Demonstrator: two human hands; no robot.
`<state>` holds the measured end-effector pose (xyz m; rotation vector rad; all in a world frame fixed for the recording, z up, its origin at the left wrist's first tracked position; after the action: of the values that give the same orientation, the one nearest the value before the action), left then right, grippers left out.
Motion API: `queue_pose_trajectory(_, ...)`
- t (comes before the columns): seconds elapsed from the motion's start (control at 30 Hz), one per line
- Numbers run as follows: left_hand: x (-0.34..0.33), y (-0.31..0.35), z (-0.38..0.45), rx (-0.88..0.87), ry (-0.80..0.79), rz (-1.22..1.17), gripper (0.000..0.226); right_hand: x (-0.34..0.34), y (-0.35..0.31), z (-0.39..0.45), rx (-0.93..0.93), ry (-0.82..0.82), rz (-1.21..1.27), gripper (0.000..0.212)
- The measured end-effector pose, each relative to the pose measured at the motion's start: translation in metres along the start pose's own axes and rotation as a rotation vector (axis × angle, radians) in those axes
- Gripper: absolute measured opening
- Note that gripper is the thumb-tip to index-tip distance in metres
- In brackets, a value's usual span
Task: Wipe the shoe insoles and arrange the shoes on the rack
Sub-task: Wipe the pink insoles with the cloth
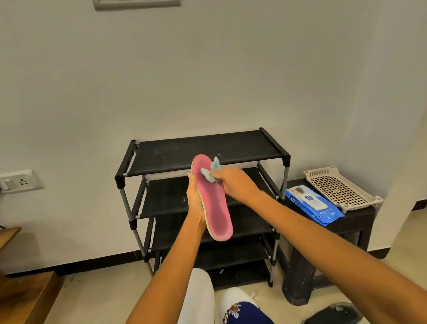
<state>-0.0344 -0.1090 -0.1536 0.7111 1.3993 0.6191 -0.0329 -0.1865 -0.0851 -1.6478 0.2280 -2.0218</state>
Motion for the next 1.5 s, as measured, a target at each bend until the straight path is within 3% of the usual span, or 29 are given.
queue_pose_trajectory(0.07, 0.005, -0.003, 0.002, 0.009, 0.013, -0.003, 0.049, -0.017, -0.005, -0.014, 0.056, -0.02, -0.03, 0.038)
queue_pose_trajectory(0.17, 0.01, -0.023, 0.0, 0.11, 0.012, -0.022, 0.059, -0.029, -0.012, -0.04, 0.184, -0.012, -0.113, 0.031)
queue_pose_trajectory(0.33, 0.019, -0.04, 0.001, 0.176, 0.046, -0.164, 0.074, -0.03, -0.011, -0.077, 0.272, -0.055, -0.006, 0.027)
queue_pose_trajectory(0.4, 0.012, -0.041, 0.006, 0.197, 0.028, -0.193, 0.078, -0.02, -0.002, -0.079, 0.185, 0.071, 0.129, 0.027)
queue_pose_trajectory(0.5, -0.002, -0.038, 0.015, 0.205, -0.02, -0.18, 0.083, -0.017, 0.022, -0.07, -0.124, 0.167, 0.412, 0.03)
queue_pose_trajectory(0.63, -0.018, -0.043, 0.012, 0.254, -0.069, -0.113, 0.069, 0.0, 0.03, -0.054, -0.277, 0.347, 0.512, 0.026)
queue_pose_trajectory(0.7, -0.023, -0.047, 0.005, 0.267, -0.066, -0.161, 0.051, 0.004, 0.034, -0.045, -0.306, 0.373, 0.49, 0.027)
queue_pose_trajectory(0.77, -0.02, -0.05, 0.001, 0.25, -0.05, -0.186, 0.041, 0.002, 0.03, -0.036, -0.263, 0.305, 0.303, 0.026)
queue_pose_trajectory(0.87, -0.01, -0.042, 0.007, 0.197, -0.023, -0.254, 0.047, -0.002, 0.01, -0.042, -0.107, 0.228, 0.103, 0.024)
queue_pose_trajectory(1.03, -0.003, -0.028, 0.019, 0.117, -0.012, -0.223, 0.052, -0.008, -0.018, -0.065, 0.126, 0.079, 0.123, 0.026)
queue_pose_trajectory(1.1, -0.005, -0.033, 0.018, 0.16, -0.032, -0.203, 0.052, 0.003, -0.008, -0.062, 0.088, 0.114, 0.212, 0.025)
queue_pose_trajectory(1.2, -0.006, -0.031, 0.019, 0.159, -0.029, -0.198, 0.045, 0.027, 0.025, -0.052, -0.1, 0.334, 0.368, 0.021)
queue_pose_trajectory(1.37, -0.005, -0.031, 0.029, 0.103, 0.022, -0.208, 0.05, 0.002, 0.02, -0.036, -0.166, 0.186, 0.258, 0.021)
queue_pose_trajectory(1.5, 0.002, -0.032, 0.032, 0.082, 0.07, -0.245, 0.051, -0.011, 0.013, -0.042, -0.194, 0.21, 0.145, 0.021)
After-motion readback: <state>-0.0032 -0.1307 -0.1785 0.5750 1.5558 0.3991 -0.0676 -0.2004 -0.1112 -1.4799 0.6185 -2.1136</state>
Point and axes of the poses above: each hand's wrist, its own z-axis towards the middle knuckle, its own x-axis out of the back of the hand, y = z × x, the point moved 10 cm from there along z, towards the middle knuckle, and after that the axes turned 5 degrees about -x, right-handed, at the moved point
